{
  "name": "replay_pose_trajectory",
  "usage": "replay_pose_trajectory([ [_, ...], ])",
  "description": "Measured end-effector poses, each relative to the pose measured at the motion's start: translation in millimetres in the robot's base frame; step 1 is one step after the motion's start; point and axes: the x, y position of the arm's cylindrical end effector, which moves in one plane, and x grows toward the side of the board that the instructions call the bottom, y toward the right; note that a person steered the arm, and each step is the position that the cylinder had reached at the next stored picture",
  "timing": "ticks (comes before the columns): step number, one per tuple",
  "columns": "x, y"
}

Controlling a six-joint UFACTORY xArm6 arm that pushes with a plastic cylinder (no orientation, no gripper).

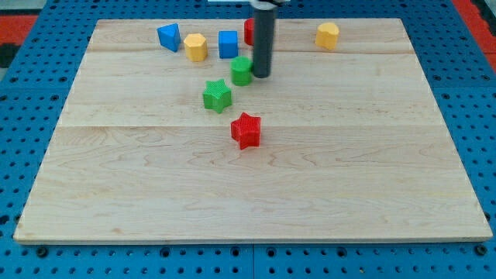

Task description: Move the red star towards down

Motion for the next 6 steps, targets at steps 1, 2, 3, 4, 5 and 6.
replay_pose_trajectory([
  [1, 8, 30],
  [2, 54, 43],
  [3, 99, 27],
  [4, 115, -26],
  [5, 116, -24],
  [6, 94, 0],
])
